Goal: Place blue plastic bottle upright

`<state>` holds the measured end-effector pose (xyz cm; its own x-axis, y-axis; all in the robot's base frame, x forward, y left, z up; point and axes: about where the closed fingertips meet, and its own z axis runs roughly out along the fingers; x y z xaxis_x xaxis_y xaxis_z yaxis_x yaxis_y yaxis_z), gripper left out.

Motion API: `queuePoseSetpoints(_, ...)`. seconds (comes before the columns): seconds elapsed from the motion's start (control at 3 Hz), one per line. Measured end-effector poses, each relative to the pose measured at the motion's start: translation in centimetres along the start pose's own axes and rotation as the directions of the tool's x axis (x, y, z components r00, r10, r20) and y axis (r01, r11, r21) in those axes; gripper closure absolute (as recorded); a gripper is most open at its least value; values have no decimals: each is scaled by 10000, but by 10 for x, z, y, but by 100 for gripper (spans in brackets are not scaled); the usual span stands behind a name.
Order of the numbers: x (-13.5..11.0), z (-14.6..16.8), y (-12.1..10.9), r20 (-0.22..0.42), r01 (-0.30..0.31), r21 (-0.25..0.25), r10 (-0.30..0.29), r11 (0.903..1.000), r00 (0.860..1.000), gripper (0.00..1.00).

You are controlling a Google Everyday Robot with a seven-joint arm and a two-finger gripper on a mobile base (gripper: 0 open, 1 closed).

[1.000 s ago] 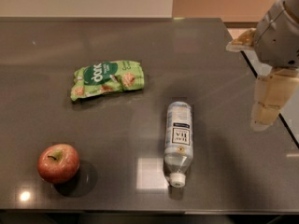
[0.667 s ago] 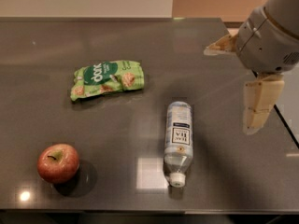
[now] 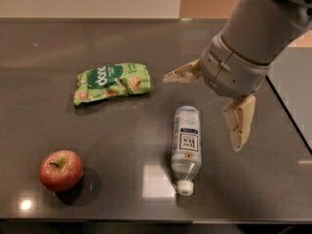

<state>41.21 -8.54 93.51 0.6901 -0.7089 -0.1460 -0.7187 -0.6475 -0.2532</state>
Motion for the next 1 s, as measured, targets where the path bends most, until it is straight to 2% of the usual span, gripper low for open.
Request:
queuePoseSetpoints(0.33, -14, 22, -4, 10, 1910, -603, -1913, 9797, 9815, 0)
queuePoseSetpoints(0.67, -19, 42, 0, 9, 3496, -1217, -3521, 9290, 9360, 0)
queuePoseSetpoints(1.0, -19, 58, 8, 35, 4445, -1553, -4494, 8822, 8933, 0)
